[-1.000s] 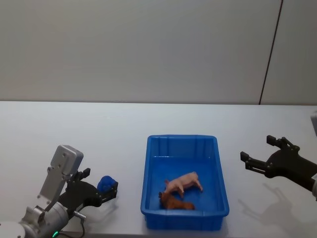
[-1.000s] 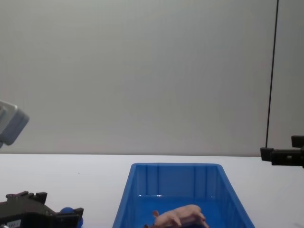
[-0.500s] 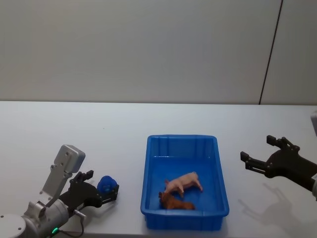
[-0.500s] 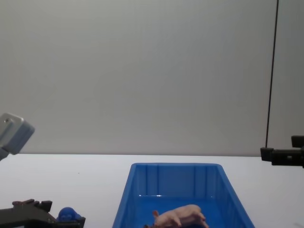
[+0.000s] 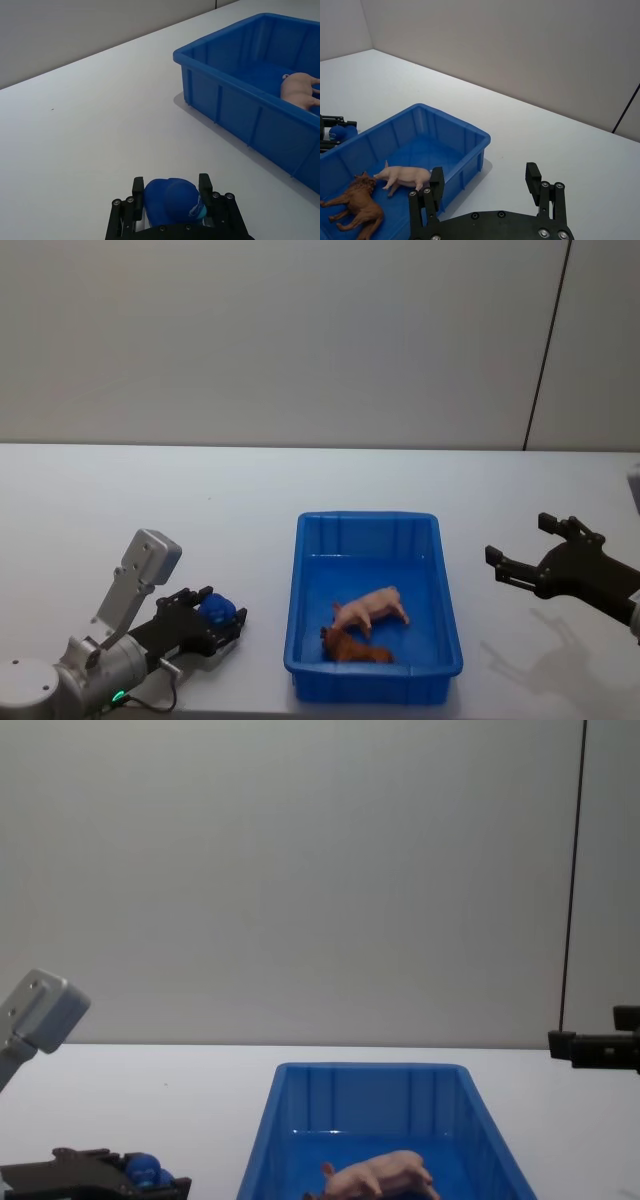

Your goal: Pick up the two dolls from the table and place them into the box.

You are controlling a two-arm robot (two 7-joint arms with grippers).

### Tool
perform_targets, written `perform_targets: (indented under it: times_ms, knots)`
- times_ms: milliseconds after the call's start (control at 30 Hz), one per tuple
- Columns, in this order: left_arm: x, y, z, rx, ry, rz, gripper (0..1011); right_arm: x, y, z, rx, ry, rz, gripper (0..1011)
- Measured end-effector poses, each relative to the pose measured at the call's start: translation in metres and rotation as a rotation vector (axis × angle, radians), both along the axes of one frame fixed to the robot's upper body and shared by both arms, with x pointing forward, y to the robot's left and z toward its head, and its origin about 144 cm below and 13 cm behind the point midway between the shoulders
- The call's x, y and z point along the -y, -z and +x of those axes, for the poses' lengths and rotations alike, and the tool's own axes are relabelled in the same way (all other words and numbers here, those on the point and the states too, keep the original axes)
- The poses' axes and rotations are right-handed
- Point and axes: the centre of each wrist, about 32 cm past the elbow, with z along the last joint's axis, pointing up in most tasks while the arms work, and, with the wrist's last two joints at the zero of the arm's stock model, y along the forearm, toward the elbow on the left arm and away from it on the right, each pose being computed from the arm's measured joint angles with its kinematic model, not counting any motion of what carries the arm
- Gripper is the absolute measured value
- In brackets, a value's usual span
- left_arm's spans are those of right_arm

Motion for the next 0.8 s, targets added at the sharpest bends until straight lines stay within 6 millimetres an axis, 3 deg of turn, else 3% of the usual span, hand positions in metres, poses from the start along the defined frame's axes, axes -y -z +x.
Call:
perform_targets:
  times_ms: [100, 367, 533, 800]
  knots:
    - [0.0, 0.001, 0.002, -0.002, 0.008, -0.003, 612, 0.0, 0.0, 0.0, 0.0, 0.0, 0.0, 1001]
    - [0.0, -0.001, 0.004, -0.001, 0.021, -0.007, 545, 0.0, 0.0, 0.0, 0.0, 0.0, 0.0, 1001]
    - [-0.001, -0.009, 0.005, 0.02, 0.023, 0.002, 515, 0.0, 0.0, 0.0, 0.0, 0.0, 0.0, 1001]
    - [0.001, -0.037, 0.007, 0.097, 0.027, 0.04, 460, 0.0, 0.0, 0.0, 0.0, 0.0, 0.0, 1001]
